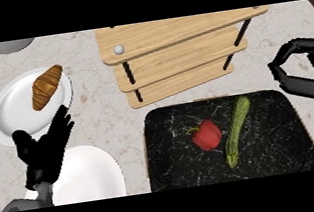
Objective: Pick the bell pepper from the tray and place it in the tiered shelf
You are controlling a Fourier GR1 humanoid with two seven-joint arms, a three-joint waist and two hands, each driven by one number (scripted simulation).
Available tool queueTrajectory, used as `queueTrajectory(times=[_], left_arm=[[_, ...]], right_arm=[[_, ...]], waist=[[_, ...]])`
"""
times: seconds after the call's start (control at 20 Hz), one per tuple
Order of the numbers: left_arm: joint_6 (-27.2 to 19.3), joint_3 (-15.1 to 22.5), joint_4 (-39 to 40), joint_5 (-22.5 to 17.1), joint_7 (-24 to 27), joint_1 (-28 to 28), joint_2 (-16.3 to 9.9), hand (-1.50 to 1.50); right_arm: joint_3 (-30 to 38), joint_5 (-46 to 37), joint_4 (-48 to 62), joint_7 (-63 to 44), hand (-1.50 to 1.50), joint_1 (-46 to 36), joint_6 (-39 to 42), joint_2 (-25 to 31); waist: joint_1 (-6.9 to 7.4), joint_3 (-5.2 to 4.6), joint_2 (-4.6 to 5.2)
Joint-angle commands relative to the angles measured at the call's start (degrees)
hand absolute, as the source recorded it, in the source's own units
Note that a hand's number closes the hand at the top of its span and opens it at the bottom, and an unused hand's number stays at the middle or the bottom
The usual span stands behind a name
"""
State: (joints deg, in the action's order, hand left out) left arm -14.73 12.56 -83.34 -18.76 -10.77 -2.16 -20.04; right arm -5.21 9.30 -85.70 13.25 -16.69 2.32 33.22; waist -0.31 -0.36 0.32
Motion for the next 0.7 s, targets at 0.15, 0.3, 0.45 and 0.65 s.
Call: queueTrajectory(times=[0.15,0.3,0.45,0.65], left_arm=[[3.5,-3.0,5.8,-2.3,-2.8,-1.4,0.2,0.00],[4.4,-3.3,6.0,-2.2,-2.9,-0.8,-0.3,0.00],[3.7,-3.2,6.1,-1.3,-3.5,-0.4,-0.7,0.00],[4.9,-4.4,0.9,-2.5,-5.0,2.5,-1.6,0.00]], right_arm=[[1.9,-3.0,11.6,11.3,-1.50,-1.6,10.7,4.7],[-0.1,-4.2,6.1,10.8,-1.50,-0.7,15.2,7.7],[-1.5,-2.0,-2.5,4.8,-1.50,-0.3,21.1,11.8],[-1.0,-2.7,-9.4,1.6,-1.50,4.3,23.6,14.4]], waist=[[0.68,0.40,-0.10],[0.33,0.36,-0.27],[-0.27,0.29,-0.56],[0.03,0.34,-0.63]])
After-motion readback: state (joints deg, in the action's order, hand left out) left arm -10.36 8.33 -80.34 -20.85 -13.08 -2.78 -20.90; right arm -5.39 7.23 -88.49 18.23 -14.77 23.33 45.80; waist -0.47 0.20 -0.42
